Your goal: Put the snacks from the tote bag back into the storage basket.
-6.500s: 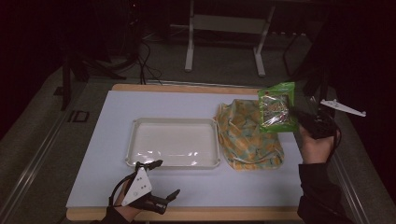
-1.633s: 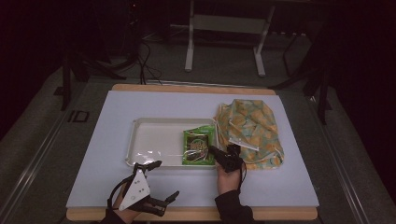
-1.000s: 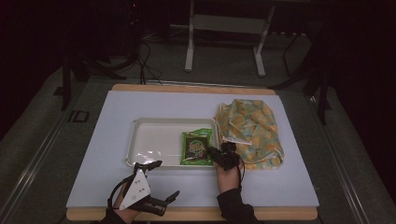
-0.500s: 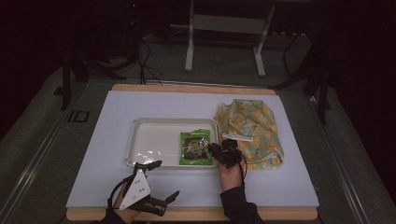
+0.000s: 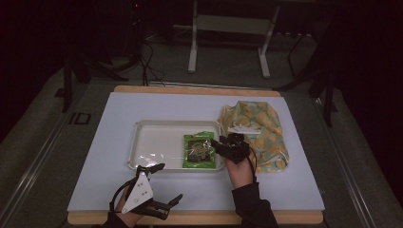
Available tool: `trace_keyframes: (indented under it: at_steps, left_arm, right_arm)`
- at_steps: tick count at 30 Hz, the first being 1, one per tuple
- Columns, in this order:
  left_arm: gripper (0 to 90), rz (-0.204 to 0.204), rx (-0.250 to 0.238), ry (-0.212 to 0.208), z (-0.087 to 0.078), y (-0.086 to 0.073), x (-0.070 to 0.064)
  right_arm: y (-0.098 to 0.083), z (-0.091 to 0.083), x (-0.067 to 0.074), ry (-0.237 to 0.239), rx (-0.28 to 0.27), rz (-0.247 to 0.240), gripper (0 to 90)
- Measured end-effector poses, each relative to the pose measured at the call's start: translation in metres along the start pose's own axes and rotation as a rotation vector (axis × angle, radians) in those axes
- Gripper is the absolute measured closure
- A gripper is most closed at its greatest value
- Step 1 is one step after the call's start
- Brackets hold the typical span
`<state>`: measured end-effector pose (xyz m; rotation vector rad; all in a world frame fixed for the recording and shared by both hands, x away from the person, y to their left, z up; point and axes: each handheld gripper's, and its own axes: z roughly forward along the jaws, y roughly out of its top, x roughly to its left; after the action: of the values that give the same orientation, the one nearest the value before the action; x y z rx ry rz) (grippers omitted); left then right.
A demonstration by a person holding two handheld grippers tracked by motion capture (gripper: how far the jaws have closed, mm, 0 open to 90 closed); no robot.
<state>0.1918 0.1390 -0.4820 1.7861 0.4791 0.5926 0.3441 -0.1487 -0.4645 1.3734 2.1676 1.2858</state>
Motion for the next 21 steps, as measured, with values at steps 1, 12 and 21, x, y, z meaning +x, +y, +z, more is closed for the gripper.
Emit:
trace_keyframes:
  at_steps: [1, 12, 21]
  left_arm:
    - [0.4, -0.001, 0.000, 0.000, 0.000, 0.000, 0.000]
    - [0.4, 0.000, 0.003, 0.002, 0.000, 0.000, 0.000]
    - [0.4, 0.001, 0.007, 0.000, 0.001, 0.000, 0.000]
  right_arm:
    - [0.003, -0.002, 0.000, 0.012, -0.007, -0.009, 50.7]
    - [0.039, -0.029, -0.016, -0.012, -0.044, -0.025, 30.2]
    - [0.048, -0.053, -0.039, -0.083, -0.080, -0.026, 20.4]
